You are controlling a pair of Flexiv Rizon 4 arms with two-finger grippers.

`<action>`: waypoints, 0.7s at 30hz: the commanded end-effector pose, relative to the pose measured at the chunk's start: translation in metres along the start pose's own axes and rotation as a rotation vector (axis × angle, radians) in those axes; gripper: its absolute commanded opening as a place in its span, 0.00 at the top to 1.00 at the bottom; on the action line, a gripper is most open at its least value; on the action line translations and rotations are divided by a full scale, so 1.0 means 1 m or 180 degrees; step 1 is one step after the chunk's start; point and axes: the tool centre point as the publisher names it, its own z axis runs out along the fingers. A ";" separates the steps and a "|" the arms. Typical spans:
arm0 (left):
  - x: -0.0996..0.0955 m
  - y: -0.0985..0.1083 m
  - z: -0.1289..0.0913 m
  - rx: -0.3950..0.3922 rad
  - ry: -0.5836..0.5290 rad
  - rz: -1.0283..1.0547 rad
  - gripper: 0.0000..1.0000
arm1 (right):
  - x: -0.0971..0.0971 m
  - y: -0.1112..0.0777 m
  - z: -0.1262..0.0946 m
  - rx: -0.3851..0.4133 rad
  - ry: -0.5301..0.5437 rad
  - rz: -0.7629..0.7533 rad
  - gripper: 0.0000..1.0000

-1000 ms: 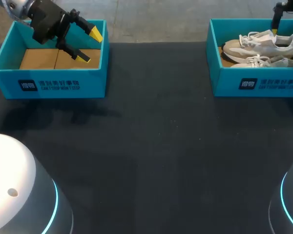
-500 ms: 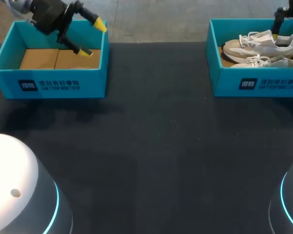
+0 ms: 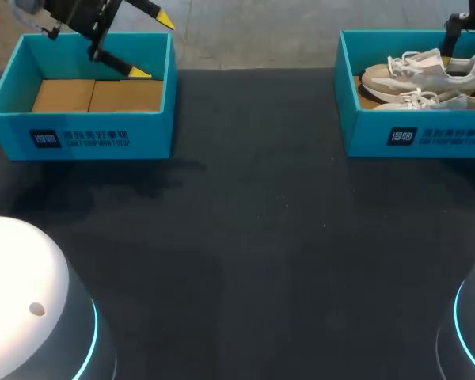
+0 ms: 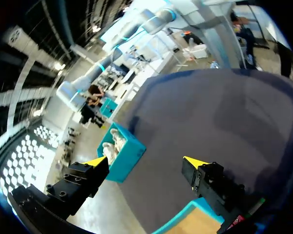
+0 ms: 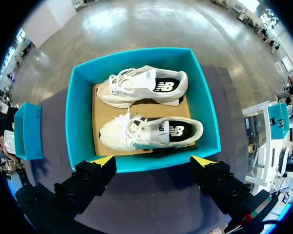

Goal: Take the shoe out of the shoebox, open the shoe tongue, remove and reinsert the insole, then place the shoe into the shoebox

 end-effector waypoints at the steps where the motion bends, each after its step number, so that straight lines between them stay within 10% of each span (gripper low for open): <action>1: 0.007 -0.010 0.003 -0.0909 -0.0381 -0.1220 0.00 | 0.000 -0.001 0.000 -0.0009 0.0003 0.0004 0.00; 7: 0.007 -0.010 0.003 -0.0909 -0.0381 -0.1220 0.00 | 0.000 -0.001 0.000 -0.0009 0.0003 0.0004 0.00; 21: 0.037 0.017 -0.007 -0.2344 -0.0541 -0.4207 0.00 | 0.000 -0.001 0.000 -0.0009 0.0003 0.0004 0.00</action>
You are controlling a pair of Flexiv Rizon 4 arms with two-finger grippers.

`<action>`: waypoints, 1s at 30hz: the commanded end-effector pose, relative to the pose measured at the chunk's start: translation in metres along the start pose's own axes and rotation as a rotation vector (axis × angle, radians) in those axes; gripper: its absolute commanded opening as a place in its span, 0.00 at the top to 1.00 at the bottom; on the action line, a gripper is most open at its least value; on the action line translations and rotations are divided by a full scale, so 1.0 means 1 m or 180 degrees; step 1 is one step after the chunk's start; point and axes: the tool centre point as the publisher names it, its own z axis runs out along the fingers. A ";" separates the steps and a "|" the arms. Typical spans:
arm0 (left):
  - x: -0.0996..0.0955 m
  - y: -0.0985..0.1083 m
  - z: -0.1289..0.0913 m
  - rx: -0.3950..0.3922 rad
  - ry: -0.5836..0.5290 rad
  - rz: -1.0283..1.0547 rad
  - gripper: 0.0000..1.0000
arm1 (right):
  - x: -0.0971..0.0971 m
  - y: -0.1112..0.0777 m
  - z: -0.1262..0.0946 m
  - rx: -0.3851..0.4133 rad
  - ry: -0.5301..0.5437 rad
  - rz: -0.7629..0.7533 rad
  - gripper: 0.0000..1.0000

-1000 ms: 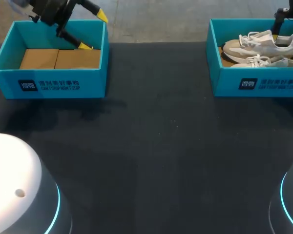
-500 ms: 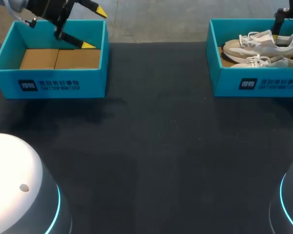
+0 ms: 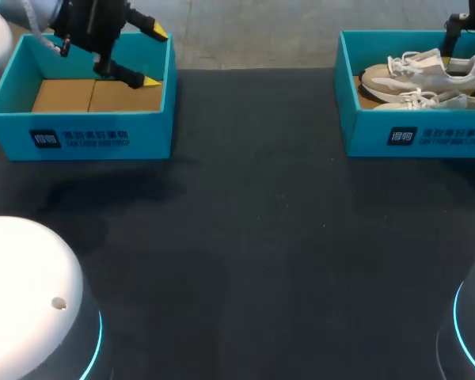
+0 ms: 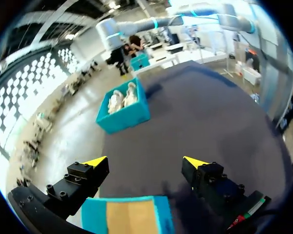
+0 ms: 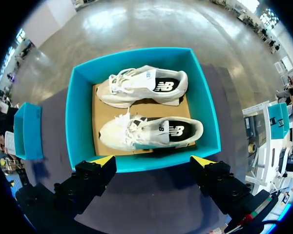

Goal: Take the shoe out of the shoebox, open the shoe tongue, remove and reinsert the insole, then place the shoe into the shoebox

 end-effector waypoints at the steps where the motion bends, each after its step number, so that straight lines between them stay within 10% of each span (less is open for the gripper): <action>1: 0.010 0.009 -0.012 -0.1488 -0.0300 -0.2439 0.00 | 0.000 -0.001 0.000 -0.0008 0.0002 0.0003 0.00; 15: 0.040 0.045 -0.007 -0.2252 -0.0923 -0.4178 0.00 | -0.017 -0.035 0.004 0.0027 -0.0002 -0.0021 0.00; 30: 0.062 0.079 -0.017 -0.2370 -0.1286 -0.5241 0.00 | -0.044 -0.065 0.004 0.0213 0.0011 -0.0082 0.00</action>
